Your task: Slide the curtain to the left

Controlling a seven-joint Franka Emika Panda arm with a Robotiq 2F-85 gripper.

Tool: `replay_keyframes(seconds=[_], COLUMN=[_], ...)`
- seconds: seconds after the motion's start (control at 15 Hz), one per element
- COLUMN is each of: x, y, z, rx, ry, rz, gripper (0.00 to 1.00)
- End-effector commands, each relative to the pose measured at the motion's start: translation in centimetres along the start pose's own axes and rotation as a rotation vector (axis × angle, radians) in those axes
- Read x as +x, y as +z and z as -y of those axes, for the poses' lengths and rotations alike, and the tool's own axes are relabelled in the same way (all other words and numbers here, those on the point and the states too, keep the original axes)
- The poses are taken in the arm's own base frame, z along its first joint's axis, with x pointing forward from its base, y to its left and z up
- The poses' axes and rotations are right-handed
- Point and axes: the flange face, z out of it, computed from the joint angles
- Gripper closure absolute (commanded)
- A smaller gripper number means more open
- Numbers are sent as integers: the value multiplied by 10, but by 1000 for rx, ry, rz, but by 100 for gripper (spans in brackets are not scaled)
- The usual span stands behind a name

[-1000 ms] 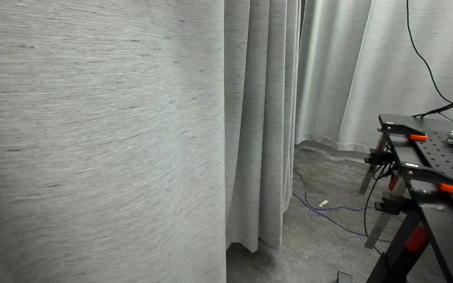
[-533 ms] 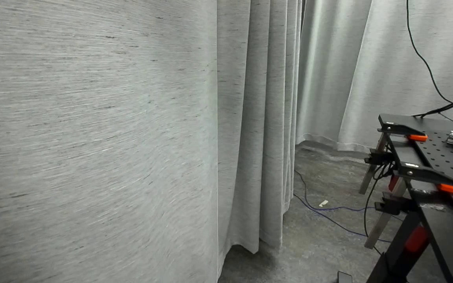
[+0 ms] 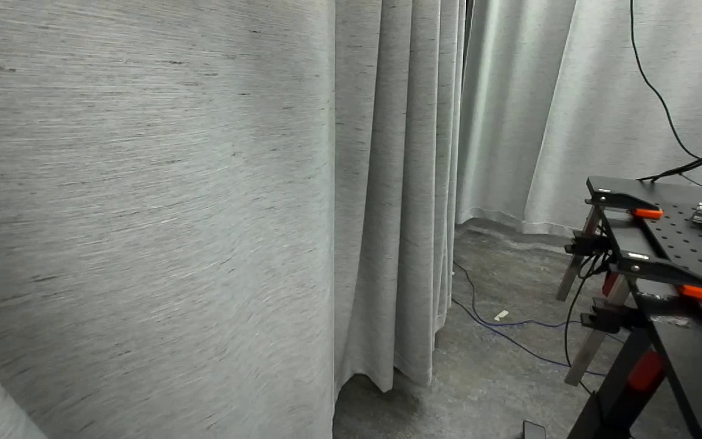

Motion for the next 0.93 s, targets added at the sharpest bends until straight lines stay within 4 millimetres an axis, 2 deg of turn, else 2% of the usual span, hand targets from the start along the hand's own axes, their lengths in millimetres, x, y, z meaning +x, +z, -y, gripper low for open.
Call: replay_keyframes(seconds=[0.0, 0.27, 0.87], x=[-25, -22, -23], y=[28, 29, 31], z=[63, 63, 63], rx=[126, 145, 111], ry=[-35, -49, -50], rz=[78, 50, 114], gripper=[99, 99, 99])
